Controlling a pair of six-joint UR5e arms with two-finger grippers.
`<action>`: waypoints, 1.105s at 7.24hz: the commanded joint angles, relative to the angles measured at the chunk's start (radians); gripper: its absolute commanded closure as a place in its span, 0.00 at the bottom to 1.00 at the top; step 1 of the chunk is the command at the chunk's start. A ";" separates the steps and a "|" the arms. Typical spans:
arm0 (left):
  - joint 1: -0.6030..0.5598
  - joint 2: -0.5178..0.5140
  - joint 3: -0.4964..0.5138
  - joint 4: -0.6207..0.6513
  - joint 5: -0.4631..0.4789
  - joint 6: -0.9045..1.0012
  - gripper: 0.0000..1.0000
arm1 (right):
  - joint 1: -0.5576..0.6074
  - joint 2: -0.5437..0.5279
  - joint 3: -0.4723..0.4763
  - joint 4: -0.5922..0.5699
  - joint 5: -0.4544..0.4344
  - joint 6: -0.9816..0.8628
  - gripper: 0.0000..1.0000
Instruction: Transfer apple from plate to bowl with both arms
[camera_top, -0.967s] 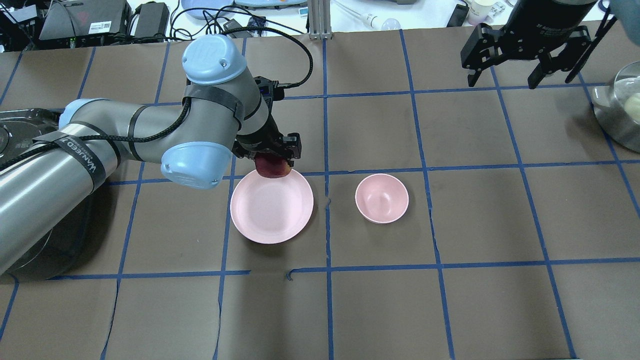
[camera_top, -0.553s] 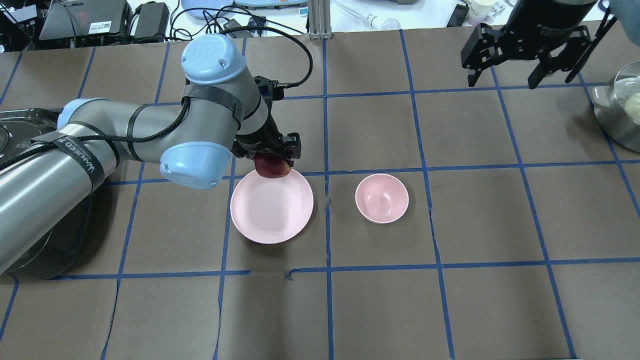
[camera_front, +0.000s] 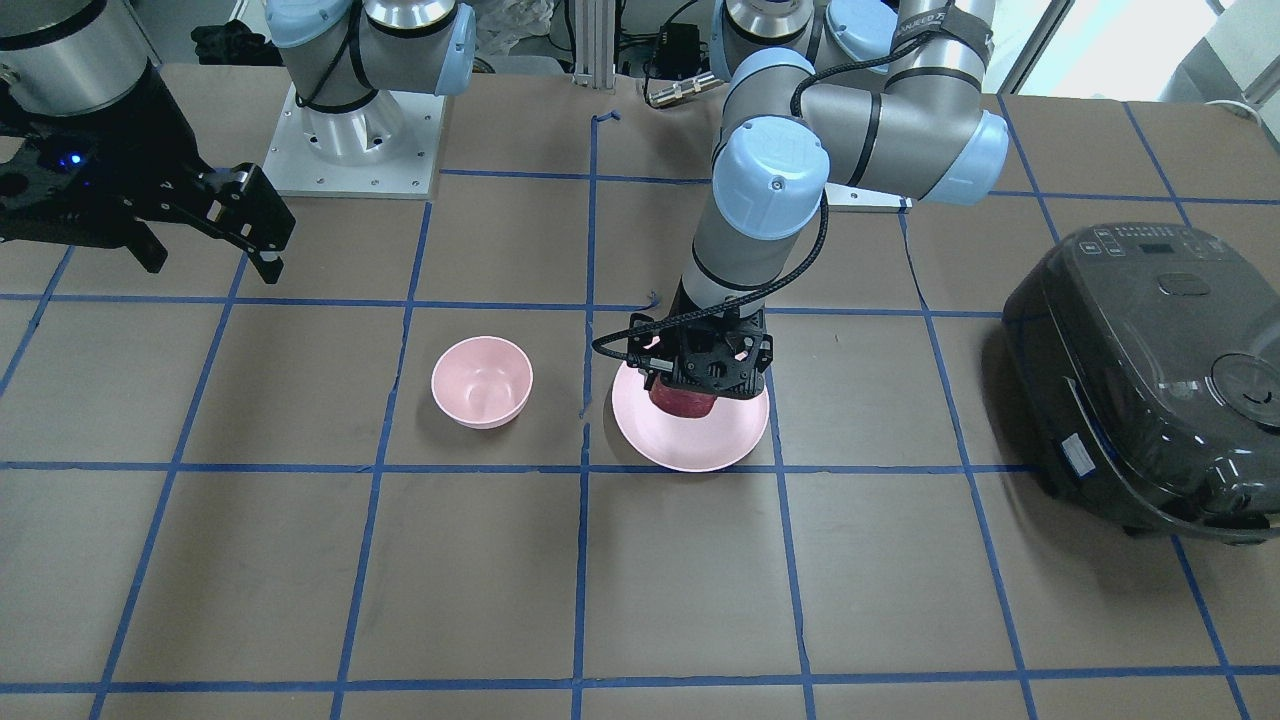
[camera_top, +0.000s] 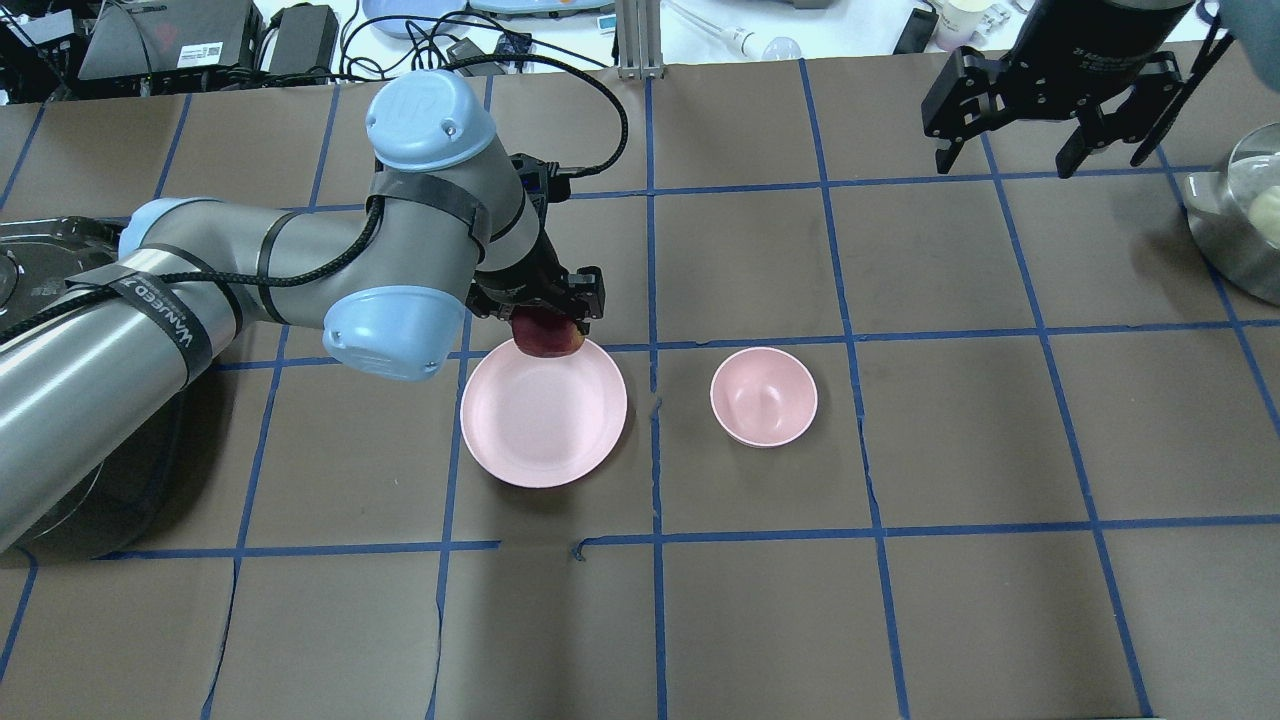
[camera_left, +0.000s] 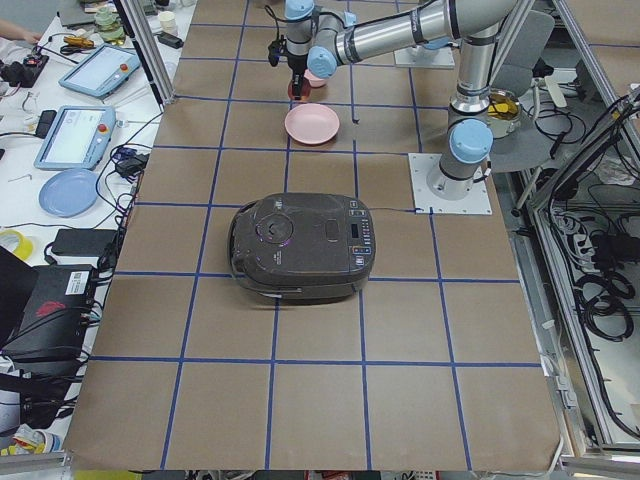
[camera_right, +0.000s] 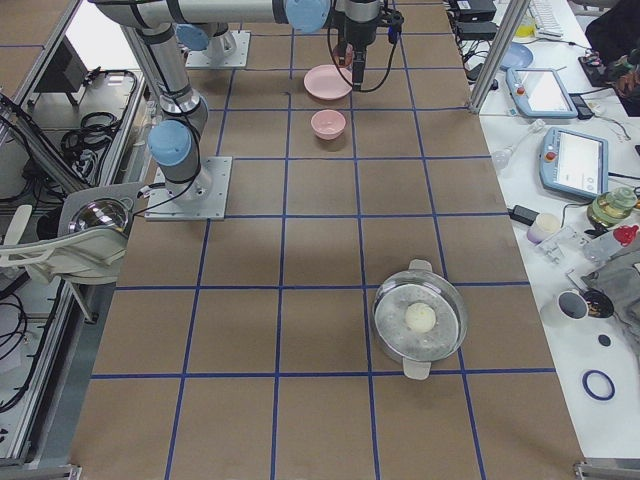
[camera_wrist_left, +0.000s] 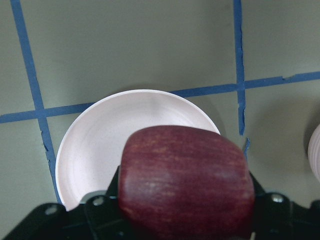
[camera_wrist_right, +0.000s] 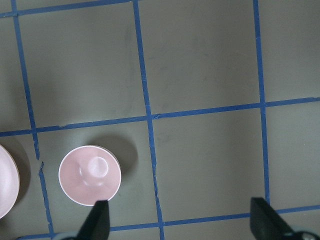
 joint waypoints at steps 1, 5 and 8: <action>-0.004 0.000 -0.006 -0.001 0.001 -0.009 1.00 | 0.001 -0.002 0.000 0.000 -0.002 -0.001 0.00; -0.010 -0.009 0.008 0.004 -0.075 -0.099 1.00 | 0.001 -0.005 0.000 0.000 0.000 -0.001 0.00; -0.030 -0.013 0.005 0.002 -0.074 -0.117 1.00 | 0.003 -0.005 0.000 0.000 0.001 -0.001 0.00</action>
